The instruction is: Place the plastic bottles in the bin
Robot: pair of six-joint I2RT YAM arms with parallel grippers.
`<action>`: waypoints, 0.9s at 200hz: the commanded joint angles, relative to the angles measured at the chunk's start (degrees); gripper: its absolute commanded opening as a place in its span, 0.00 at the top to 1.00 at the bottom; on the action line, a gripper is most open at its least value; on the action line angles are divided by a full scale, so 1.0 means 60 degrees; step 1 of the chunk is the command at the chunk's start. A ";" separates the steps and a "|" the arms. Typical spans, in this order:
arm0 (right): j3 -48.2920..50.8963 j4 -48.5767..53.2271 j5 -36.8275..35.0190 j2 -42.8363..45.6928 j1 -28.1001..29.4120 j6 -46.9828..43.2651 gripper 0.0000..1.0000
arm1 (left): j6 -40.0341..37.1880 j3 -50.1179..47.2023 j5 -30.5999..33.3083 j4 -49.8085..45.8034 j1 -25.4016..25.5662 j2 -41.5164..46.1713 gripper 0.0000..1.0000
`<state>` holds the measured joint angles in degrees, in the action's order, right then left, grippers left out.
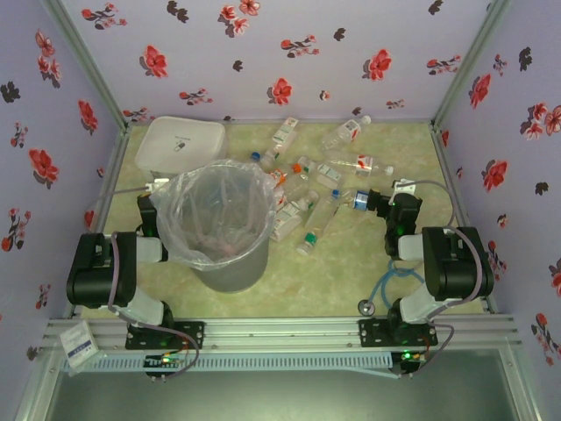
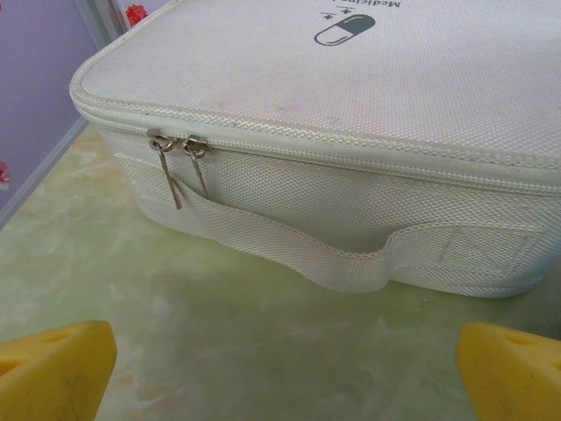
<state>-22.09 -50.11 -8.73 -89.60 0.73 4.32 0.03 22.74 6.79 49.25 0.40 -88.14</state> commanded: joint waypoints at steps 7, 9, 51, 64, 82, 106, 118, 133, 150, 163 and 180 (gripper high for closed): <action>-0.0333 0.0550 -0.0030 0.0278 -0.0078 0.0210 0.01 | 0.0238 0.0081 0.0192 -0.0072 -0.0067 0.0183 0.00; -0.0399 0.0699 -0.0044 0.0353 -0.0078 0.0216 0.01 | 0.0242 0.0107 0.0269 -0.0184 -0.0067 0.0256 0.00; -0.1898 0.5000 -0.0253 0.2237 -0.0078 0.1131 0.01 | 0.1850 0.0634 0.1859 -0.3473 -0.0525 0.2855 0.00; -0.2413 0.6614 -0.0098 0.2815 -0.0064 0.2007 0.01 | 0.2571 0.0947 0.2093 -0.4963 -0.0768 0.3590 0.00; -0.3235 0.9089 -0.0257 0.3345 -0.0063 0.3830 0.01 | 0.3664 0.1599 0.2485 -0.7514 -0.1253 0.4570 0.00; -0.3910 1.1167 0.0267 0.3409 -0.0065 0.5986 0.01 | 0.4487 0.2388 0.2013 -0.9655 -0.2352 0.5957 0.01; -0.3954 1.1357 0.0880 0.3281 -0.0073 0.6663 0.01 | 0.4433 0.3064 0.1507 -1.0628 -0.2759 0.6552 0.02; -0.3922 1.1412 0.1311 0.3096 -0.0063 0.7420 0.01 | 0.4133 0.4288 0.0652 -1.1762 -0.2941 0.6998 0.01; -0.3788 1.1280 0.1803 0.2861 -0.0063 0.8100 0.01 | 0.4095 0.5783 -0.1588 -1.3106 -0.3084 0.7011 0.00; -0.3384 1.0594 0.2006 0.2702 -0.0036 0.8632 0.01 | 0.4304 0.6544 -0.3483 -1.3604 -0.3078 0.6871 0.01; -0.3041 0.9903 0.2093 0.2408 -0.0034 0.9191 0.01 | 0.4414 0.7108 -0.4956 -1.4050 -0.2863 0.6700 0.04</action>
<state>-43.03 12.32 0.51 -73.03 0.64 49.95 24.58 61.10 -2.94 -23.33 -17.63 -46.92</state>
